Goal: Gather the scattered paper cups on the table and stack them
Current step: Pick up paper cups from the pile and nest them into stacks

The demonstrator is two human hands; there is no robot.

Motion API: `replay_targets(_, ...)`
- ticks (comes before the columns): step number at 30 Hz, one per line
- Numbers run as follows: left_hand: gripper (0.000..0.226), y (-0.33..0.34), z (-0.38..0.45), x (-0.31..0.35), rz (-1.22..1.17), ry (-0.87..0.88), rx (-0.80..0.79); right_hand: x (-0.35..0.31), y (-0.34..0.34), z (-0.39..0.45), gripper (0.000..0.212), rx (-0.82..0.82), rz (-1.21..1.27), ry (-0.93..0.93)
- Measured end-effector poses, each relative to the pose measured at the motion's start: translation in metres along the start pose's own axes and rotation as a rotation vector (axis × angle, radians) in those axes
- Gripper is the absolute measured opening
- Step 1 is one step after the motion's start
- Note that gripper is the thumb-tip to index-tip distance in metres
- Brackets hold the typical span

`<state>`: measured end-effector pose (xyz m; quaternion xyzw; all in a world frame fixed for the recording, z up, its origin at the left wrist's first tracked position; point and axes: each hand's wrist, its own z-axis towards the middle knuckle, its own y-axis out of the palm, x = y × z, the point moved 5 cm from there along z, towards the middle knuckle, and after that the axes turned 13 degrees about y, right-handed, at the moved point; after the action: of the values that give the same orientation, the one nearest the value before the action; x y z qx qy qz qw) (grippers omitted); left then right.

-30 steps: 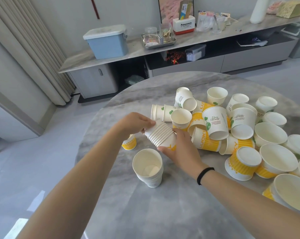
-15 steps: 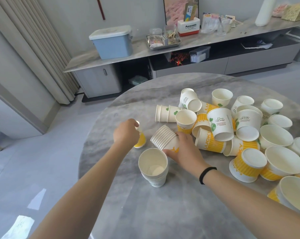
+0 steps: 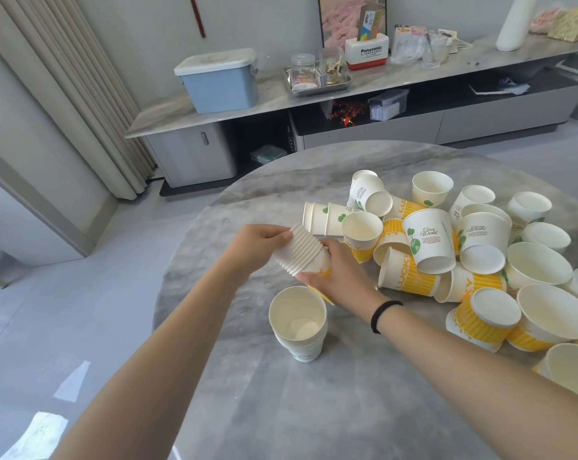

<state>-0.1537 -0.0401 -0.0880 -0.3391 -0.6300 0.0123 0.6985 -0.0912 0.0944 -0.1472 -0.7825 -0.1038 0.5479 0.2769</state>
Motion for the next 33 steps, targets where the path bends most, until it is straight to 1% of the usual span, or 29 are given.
replay_targets(3, 0.026, -0.002, -0.002, 0.014, 0.083, 0.127, 0.015, -0.011, 0.004, 0.014, 0.07, -0.074, 0.171, -0.033)
replay_targets(4, 0.025, -0.004, -0.001, 0.018, 0.179, 0.168, 0.026, -0.015, 0.005, 0.018, 0.07, -0.106, 0.2, -0.036)
replay_targets(5, 0.026, -0.004, 0.0, 0.021, 0.328, 0.2, 0.019, -0.017, 0.007, 0.021, 0.071, -0.134, 0.2, -0.042)
replay_targets(7, 0.03, 0.0, 0.001, 0.022, 0.637, 0.23, -0.035, -0.016, 0.012, 0.026, 0.07, -0.172, 0.113, -0.058)
replay_targets(8, 0.034, 0.003, 0.002, 0.02, 0.746, 0.233, -0.078, -0.014, 0.013, 0.026, 0.07, -0.188, 0.049, -0.064)
replay_targets(10, 0.041, 0.008, 0.001, 0.013, 0.869, 0.215, -0.147, -0.009, 0.013, 0.024, 0.069, -0.194, -0.059, -0.05)
replay_targets(11, 0.041, 0.007, 0.001, 0.01, 0.898, 0.212, -0.149, -0.007, 0.011, 0.024, 0.068, -0.171, -0.084, -0.041)
replay_targets(13, 0.041, 0.005, 0.0, 0.01, 0.924, 0.229, -0.123, -0.006, -0.002, 0.023, 0.059, -0.061, -0.104, -0.058)
replay_targets(15, 0.039, 0.004, -0.001, 0.016, 0.947, 0.245, -0.089, -0.008, -0.018, 0.02, 0.043, 0.088, -0.115, -0.127)
replay_targets(17, 0.041, 0.004, -0.002, 0.027, 0.985, 0.254, -0.018, -0.012, -0.037, 0.015, 0.031, 0.251, -0.129, -0.201)
replay_targets(19, 0.037, 0.007, 0.005, 0.041, 1.017, 0.294, 0.09, -0.016, -0.055, 0.014, 0.029, 0.415, -0.242, -0.24)
replay_targets(20, 0.033, 0.01, 0.011, 0.049, 1.004, 0.305, 0.122, -0.017, -0.061, 0.016, 0.03, 0.464, -0.357, -0.229)
replay_targets(22, 0.026, 0.021, 0.029, 0.057, 0.932, 0.289, 0.105, -0.016, -0.068, 0.022, 0.032, 0.443, -0.609, -0.148)
replay_targets(23, 0.027, 0.03, 0.046, 0.061, 0.874, 0.255, 0.072, -0.014, -0.074, 0.028, 0.03, 0.423, -0.69, -0.122)
replay_targets(25, 0.029, 0.043, 0.067, 0.059, 0.786, 0.124, -0.074, -0.015, -0.073, 0.027, 0.022, 0.39, -0.792, -0.127)
replay_targets(27, 0.031, 0.059, 0.09, 0.058, 0.799, 0.032, -0.204, -0.015, -0.074, 0.028, 0.025, 0.395, -0.823, -0.186)
replay_targets(29, 0.041, 0.068, 0.105, 0.053, 0.829, -0.042, -0.303, -0.012, -0.07, 0.031, 0.025, 0.307, -0.818, -0.191)
replay_targets(31, 0.05, 0.075, 0.117, 0.047, 0.875, -0.086, -0.347, -0.013, -0.075, 0.036, 0.025, 0.27, -0.79, -0.202)
replay_targets(33, 0.054, 0.08, 0.125, 0.043, 0.907, -0.122, -0.362, -0.019, -0.093, 0.046, 0.027, 0.338, -0.698, -0.216)
